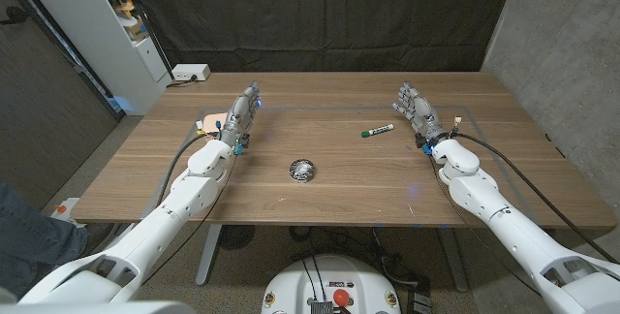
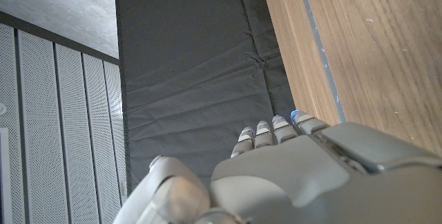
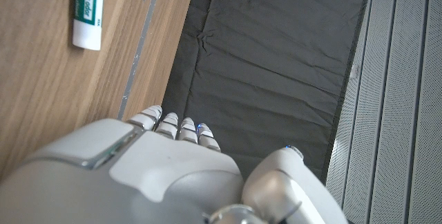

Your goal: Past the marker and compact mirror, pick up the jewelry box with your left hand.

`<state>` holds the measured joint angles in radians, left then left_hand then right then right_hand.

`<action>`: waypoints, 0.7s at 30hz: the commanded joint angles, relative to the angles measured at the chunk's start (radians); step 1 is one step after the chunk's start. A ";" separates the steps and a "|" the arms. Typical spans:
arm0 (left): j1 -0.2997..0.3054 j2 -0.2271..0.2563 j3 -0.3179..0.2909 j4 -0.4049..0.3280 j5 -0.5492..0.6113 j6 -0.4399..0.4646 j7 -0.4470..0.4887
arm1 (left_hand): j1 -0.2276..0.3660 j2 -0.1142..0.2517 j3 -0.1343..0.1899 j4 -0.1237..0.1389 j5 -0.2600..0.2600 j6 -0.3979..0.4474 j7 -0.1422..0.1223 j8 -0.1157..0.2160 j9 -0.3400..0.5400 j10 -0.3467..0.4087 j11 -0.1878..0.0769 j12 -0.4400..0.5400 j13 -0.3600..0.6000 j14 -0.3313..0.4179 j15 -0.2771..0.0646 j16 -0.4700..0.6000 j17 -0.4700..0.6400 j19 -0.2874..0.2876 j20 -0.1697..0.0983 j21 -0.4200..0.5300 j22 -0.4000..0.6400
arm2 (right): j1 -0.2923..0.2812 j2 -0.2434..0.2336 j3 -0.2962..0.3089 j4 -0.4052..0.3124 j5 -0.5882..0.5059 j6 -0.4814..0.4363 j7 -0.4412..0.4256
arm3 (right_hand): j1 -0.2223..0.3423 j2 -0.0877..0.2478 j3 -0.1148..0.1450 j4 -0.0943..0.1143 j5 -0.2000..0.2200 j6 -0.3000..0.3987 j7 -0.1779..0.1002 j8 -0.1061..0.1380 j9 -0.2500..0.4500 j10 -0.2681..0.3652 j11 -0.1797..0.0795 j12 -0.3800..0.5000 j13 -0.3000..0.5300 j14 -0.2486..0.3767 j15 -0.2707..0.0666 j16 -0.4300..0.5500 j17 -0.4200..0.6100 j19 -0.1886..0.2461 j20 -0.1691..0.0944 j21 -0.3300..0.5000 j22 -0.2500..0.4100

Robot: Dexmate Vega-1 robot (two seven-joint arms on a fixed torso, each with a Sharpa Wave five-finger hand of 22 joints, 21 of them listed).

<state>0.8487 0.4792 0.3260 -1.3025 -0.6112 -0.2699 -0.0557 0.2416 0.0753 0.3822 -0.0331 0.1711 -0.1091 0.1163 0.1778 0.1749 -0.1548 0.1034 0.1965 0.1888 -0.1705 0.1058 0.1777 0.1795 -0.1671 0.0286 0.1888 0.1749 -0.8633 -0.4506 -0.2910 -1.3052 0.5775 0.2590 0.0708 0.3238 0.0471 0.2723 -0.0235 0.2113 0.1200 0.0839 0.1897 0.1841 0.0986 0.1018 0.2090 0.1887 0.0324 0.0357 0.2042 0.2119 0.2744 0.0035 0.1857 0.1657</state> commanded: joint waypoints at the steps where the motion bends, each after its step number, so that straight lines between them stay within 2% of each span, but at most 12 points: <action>1: 0.024 -0.082 -0.108 -0.014 0.099 0.054 -0.060 | 0.009 0.001 0.005 -0.001 0.007 -0.006 0.018 0.005 0.003 -0.007 -0.002 0.007 0.003 -0.033 0.003 0.007 0.003 -0.045 0.003 0.006 0.006 | -0.042 0.200 0.245 -0.018 -0.214 -0.089 0.137 | 0.011 0.002 0.008 0.000 0.007 0.011 -0.001 0.007 0.005 0.009 0.003 0.003 0.005 -0.002 0.010 0.006 0.005 0.007 0.000 0.005 0.004; 11: 0.038 -0.134 -0.170 -0.024 0.159 0.084 -0.093 | 0.009 0.001 0.005 -0.002 0.007 -0.006 0.016 0.006 0.003 -0.006 -0.005 0.008 0.003 -0.031 0.003 0.009 0.003 -0.045 0.008 0.006 0.006 | -0.036 0.337 0.395 -0.022 -0.367 -0.126 0.245 | 0.010 0.002 0.007 -0.001 0.007 0.011 -0.001 0.007 0.005 0.010 0.003 0.002 0.005 -0.001 0.010 0.006 0.005 0.007 0.000 0.005 0.004; 21: 0.046 -0.156 -0.205 -0.036 0.196 0.100 -0.110 | 0.009 0.003 0.005 -0.003 0.007 -0.006 0.014 0.006 0.003 -0.007 -0.004 0.008 0.003 -0.030 0.003 0.009 0.003 -0.046 0.014 0.006 0.006 | -0.016 0.415 0.479 -0.014 -0.457 -0.136 0.309 | 0.011 0.004 0.008 -0.002 0.007 0.011 -0.002 0.007 0.005 0.011 0.003 0.001 0.006 -0.001 0.010 0.006 0.004 0.007 0.000 0.005 0.004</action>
<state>0.8842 0.3572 0.1684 -1.3265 -0.4630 -0.1926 -0.1398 0.2416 0.0753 0.3821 -0.0331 0.1711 -0.1091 0.1162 0.1777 0.1748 -0.1547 0.1033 0.1965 0.1887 -0.1703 0.1056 0.1813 0.1793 -0.1698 0.0364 0.1888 0.1793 -0.8949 -0.1380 0.0755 -1.3233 0.2357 0.1463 0.2983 0.3257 0.0491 0.2723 -0.0234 0.2113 0.1199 0.0839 0.1897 0.1839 0.0984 0.1018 0.2090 0.1932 0.0323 0.0356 0.2041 0.2117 0.2743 0.0035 0.1857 0.1655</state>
